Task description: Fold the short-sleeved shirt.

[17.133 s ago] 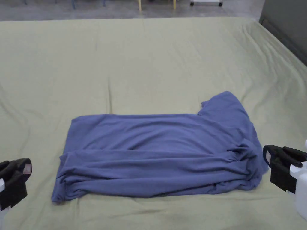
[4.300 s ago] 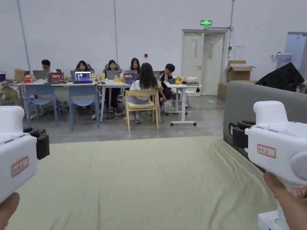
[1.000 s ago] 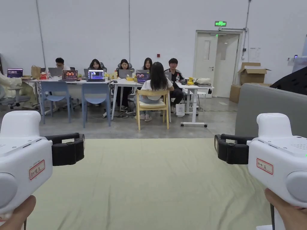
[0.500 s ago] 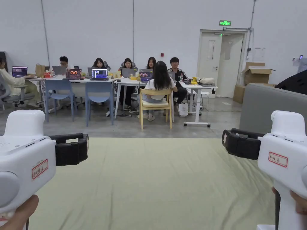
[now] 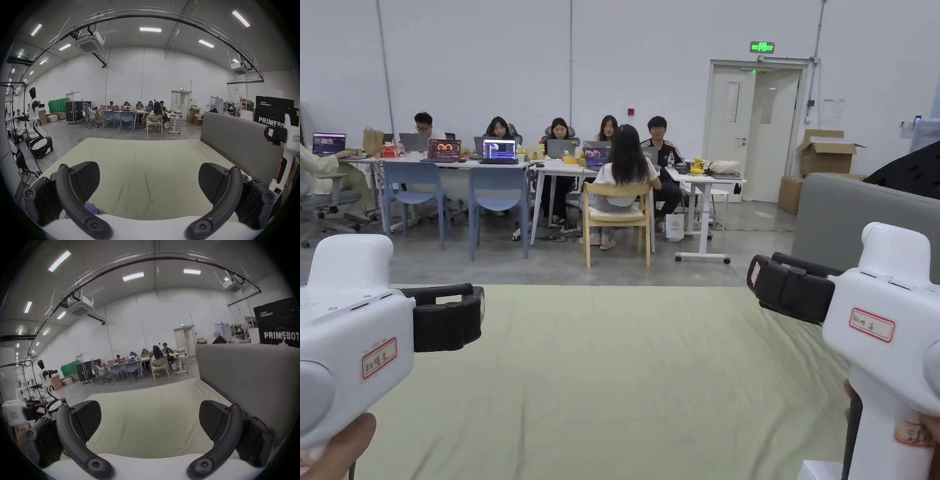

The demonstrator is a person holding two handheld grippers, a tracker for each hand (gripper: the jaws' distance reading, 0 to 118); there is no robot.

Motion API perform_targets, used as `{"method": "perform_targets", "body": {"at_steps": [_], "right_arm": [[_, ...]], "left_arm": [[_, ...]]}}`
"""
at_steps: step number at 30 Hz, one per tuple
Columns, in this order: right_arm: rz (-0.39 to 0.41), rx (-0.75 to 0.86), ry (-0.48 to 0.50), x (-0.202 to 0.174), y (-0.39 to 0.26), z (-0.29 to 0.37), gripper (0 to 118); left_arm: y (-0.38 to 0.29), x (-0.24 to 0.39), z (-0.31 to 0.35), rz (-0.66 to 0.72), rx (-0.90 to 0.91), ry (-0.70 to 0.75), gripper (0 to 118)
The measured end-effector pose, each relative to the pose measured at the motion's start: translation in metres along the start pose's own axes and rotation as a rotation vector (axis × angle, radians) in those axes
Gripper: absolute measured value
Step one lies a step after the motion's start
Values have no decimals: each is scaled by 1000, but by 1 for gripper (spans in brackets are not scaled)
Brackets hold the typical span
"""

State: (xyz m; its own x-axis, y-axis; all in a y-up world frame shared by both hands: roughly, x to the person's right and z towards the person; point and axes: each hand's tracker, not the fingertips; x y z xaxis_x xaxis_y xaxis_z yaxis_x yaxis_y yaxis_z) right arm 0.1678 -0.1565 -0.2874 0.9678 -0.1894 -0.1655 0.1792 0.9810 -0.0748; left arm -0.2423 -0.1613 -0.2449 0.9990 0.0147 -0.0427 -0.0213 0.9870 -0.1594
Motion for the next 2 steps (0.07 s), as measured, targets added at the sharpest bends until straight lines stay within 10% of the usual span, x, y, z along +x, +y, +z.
{"method": "perform_targets", "body": {"at_steps": [2], "right_arm": [[-48,-1,60,4,5,1,118]], "left_arm": [[1,-1,0,5,-1,0,118]]}}
